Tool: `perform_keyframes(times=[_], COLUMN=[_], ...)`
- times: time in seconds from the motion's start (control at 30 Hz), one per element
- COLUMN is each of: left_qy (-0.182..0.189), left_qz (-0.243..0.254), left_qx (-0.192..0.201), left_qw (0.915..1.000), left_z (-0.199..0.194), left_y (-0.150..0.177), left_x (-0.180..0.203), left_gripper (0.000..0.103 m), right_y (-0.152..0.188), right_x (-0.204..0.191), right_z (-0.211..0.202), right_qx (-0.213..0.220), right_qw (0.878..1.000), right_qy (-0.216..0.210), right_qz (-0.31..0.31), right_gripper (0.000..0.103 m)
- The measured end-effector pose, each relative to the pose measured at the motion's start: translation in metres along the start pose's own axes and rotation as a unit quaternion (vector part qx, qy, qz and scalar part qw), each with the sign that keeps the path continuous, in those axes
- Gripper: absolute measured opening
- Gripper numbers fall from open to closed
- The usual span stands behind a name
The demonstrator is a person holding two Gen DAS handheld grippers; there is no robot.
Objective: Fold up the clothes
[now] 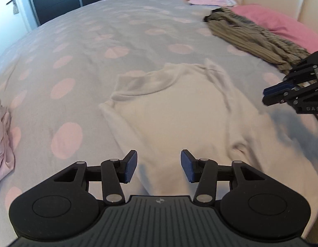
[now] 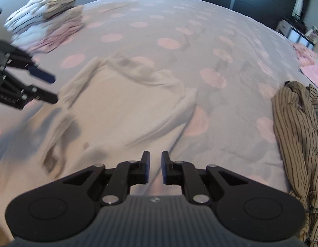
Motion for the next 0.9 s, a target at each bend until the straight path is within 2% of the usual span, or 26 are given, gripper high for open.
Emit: perform_keyframes(times=[0.13, 0.3, 0.47, 0.53, 0.67, 0.8, 0.83, 0.87, 0.9], left_qy=[0.002, -0.007, -0.008, -0.002, -0.008, -0.010, -0.011, -0.009, -0.007], left_qz=[-0.043, -0.083, -0.106, -0.107, -0.085, -0.077, -0.072, -0.068, -0.064], left_qx=[-0.002, -0.010, -0.031, -0.034, -0.018, -0.005, -0.001, 0.002, 0.005], left_qw=[0.9991, 0.9965, 0.9939, 0.9936, 0.9962, 0.9970, 0.9973, 0.9976, 0.9979], left_z=[0.021, 0.041, 0.068, 0.077, 0.087, 0.092, 0.092, 0.090, 0.087], left_y=[-0.021, -0.042, -0.054, -0.055, -0.062, -0.067, -0.068, -0.069, -0.070], left_x=[-0.027, -0.056, -0.079, -0.083, -0.084, -0.082, -0.080, -0.079, -0.078], left_gripper=[0.044, 0.044, 0.044, 0.046, 0.052, 0.051, 0.048, 0.038, 0.027], right_y=[-0.035, -0.068, -0.075, -0.074, -0.074, -0.081, -0.083, -0.084, -0.085], right_x=[0.026, 0.049, 0.059, 0.060, 0.059, 0.058, 0.056, 0.054, 0.053], right_z=[0.021, 0.047, 0.081, 0.093, 0.111, 0.118, 0.119, 0.119, 0.119], right_qx=[0.006, 0.002, -0.036, -0.048, -0.053, -0.040, -0.038, -0.037, -0.036], right_qw=[0.999, 0.995, 0.991, 0.990, 0.991, 0.993, 0.993, 0.994, 0.995], right_qy=[-0.003, -0.010, -0.028, -0.030, -0.035, -0.038, -0.039, -0.041, -0.041], right_qz=[0.054, 0.102, 0.125, 0.125, 0.117, 0.106, 0.100, 0.090, 0.083], right_gripper=[0.031, 0.032, 0.034, 0.040, 0.041, 0.038, 0.029, 0.018, 0.015])
Point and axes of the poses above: each gripper's, at about its wrist camera, not at the fingertips, and z roughly the way its jaws point, x to its right, y to its underside, the point moved 6 cm from there along z, roughly the way its jaws point, and after that the axes turned 5 degrees about -x, right-handed, at the moved point
